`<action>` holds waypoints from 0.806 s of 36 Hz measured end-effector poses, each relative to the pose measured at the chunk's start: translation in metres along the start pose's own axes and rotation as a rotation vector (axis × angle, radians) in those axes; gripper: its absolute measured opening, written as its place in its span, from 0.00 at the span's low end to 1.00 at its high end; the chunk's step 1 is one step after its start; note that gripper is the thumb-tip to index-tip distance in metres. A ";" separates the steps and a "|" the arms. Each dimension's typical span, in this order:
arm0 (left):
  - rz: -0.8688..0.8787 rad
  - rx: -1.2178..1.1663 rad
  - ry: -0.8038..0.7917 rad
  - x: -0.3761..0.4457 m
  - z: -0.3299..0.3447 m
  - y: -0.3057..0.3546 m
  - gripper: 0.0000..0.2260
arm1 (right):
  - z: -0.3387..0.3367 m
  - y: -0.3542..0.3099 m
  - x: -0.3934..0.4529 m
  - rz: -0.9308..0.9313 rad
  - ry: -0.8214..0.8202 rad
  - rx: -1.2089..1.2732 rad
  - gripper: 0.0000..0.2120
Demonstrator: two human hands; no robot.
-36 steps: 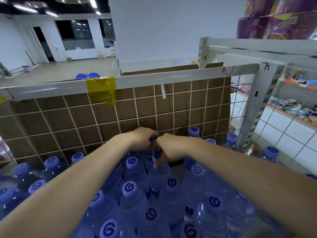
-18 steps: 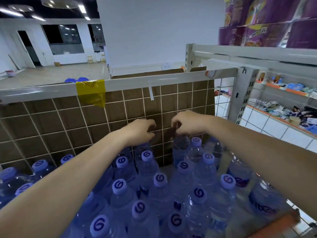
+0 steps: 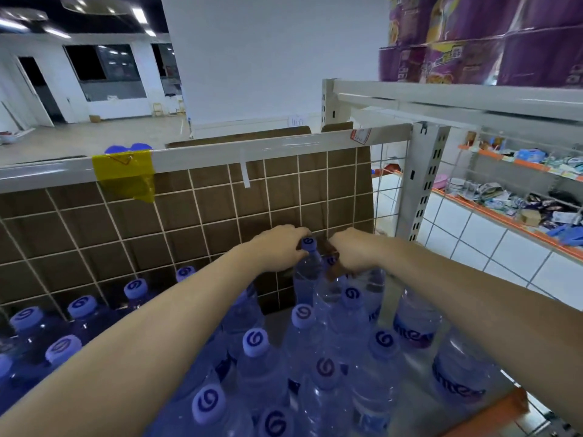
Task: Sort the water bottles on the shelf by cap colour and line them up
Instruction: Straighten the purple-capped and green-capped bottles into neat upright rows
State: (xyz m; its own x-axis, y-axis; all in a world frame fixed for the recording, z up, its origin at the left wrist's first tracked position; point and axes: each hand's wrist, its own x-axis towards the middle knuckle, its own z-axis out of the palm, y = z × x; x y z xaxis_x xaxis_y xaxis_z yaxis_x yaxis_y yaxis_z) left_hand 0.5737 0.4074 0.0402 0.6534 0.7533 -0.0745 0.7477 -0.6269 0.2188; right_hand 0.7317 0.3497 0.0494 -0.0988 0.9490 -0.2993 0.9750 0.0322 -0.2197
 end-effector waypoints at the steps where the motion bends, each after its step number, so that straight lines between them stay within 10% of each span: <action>1: -0.004 0.011 -0.009 0.005 0.003 0.002 0.21 | 0.000 0.001 -0.001 -0.008 -0.005 0.021 0.10; 29: -0.010 -0.068 -0.046 -0.003 0.002 -0.041 0.10 | 0.023 -0.050 0.014 -0.314 0.010 -0.060 0.19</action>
State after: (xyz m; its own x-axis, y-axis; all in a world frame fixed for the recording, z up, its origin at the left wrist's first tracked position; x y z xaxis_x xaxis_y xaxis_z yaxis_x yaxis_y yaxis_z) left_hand 0.5412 0.4300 0.0293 0.6518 0.7487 -0.1210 0.7455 -0.6032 0.2834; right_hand 0.6773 0.3543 0.0348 -0.3948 0.8930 -0.2161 0.9073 0.3420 -0.2446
